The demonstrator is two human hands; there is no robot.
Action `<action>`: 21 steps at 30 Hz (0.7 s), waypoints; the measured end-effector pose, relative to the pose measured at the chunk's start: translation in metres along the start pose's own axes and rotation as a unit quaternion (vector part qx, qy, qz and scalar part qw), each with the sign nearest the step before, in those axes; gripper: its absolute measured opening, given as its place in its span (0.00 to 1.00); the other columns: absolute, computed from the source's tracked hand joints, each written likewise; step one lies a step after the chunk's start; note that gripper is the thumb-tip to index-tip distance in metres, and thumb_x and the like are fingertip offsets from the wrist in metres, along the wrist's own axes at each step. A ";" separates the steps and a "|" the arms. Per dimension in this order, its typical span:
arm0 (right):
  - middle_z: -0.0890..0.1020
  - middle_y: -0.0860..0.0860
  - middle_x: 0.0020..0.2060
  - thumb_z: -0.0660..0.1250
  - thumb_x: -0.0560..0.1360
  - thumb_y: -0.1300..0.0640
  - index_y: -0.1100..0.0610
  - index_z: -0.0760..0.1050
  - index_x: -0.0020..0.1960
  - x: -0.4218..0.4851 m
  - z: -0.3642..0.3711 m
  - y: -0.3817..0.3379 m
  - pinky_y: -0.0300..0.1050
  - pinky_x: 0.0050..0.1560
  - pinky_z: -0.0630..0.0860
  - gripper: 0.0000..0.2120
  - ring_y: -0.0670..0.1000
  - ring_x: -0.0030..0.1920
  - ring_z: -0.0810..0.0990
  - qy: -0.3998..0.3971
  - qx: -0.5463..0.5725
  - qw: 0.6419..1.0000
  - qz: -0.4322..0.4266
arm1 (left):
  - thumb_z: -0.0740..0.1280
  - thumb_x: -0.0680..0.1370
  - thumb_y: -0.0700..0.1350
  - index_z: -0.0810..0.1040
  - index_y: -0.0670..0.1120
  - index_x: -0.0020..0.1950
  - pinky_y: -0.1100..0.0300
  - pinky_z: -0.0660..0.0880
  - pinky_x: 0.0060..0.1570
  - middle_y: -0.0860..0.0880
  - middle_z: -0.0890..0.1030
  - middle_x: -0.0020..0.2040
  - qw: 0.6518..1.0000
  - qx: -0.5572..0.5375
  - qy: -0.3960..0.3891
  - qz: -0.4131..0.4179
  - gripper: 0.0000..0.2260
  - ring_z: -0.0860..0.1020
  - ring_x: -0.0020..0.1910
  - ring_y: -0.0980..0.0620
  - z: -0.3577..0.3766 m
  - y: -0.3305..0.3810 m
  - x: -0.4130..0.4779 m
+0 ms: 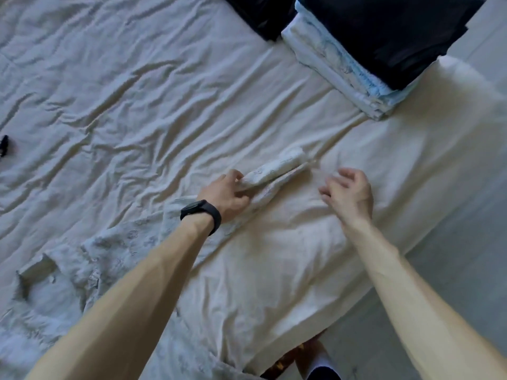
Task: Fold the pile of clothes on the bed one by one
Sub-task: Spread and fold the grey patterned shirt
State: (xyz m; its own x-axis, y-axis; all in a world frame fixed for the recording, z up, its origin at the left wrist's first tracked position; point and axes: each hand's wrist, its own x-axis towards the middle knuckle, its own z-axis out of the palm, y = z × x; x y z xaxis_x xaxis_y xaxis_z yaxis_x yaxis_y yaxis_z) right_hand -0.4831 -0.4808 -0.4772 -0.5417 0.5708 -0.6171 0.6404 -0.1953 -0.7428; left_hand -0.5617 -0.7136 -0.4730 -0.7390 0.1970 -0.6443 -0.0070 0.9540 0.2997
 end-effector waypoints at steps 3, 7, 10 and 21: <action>0.85 0.50 0.35 0.74 0.75 0.45 0.59 0.78 0.49 -0.012 0.003 0.002 0.50 0.40 0.85 0.17 0.48 0.31 0.83 -0.060 -0.092 0.993 0.037 | 0.67 0.74 0.58 0.70 0.51 0.65 0.53 0.76 0.48 0.49 0.79 0.55 1.000 -0.006 -0.006 -0.009 0.22 0.78 0.50 0.44 0.004 0.024 0.020; 0.86 0.51 0.35 0.70 0.71 0.32 0.56 0.81 0.43 -0.021 0.041 0.001 0.51 0.43 0.83 0.25 0.52 0.36 0.86 -0.160 -0.184 0.968 0.064 | 0.67 0.76 0.57 0.72 0.54 0.54 0.58 0.73 0.40 0.51 0.78 0.45 0.998 -0.063 -0.011 -0.010 0.12 0.77 0.42 0.50 0.003 0.059 0.044; 0.86 0.52 0.40 0.68 0.73 0.39 0.55 0.80 0.44 -0.007 0.064 0.002 0.56 0.47 0.83 0.18 0.55 0.42 0.85 -0.124 -0.148 0.980 0.058 | 0.66 0.79 0.54 0.78 0.50 0.53 0.60 0.72 0.35 0.49 0.82 0.46 0.996 -0.087 0.014 0.013 0.09 0.79 0.42 0.49 -0.008 0.071 0.058; 0.83 0.51 0.40 0.69 0.79 0.57 0.61 0.73 0.58 0.001 0.036 0.008 0.44 0.27 0.81 0.12 0.46 0.26 0.81 -0.058 0.034 0.992 0.106 | 0.74 0.74 0.58 0.76 0.53 0.59 0.60 0.77 0.45 0.52 0.81 0.54 0.985 -0.163 -0.052 0.006 0.18 0.80 0.50 0.54 -0.030 0.086 0.080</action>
State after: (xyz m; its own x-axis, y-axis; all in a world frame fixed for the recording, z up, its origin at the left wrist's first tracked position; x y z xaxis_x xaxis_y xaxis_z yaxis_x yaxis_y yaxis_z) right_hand -0.4980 -0.5103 -0.4928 -0.4608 0.4162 -0.7838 0.7099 -0.3572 -0.6070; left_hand -0.6414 -0.6222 -0.4778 -0.6674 0.2465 -0.7027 -0.2276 0.8309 0.5077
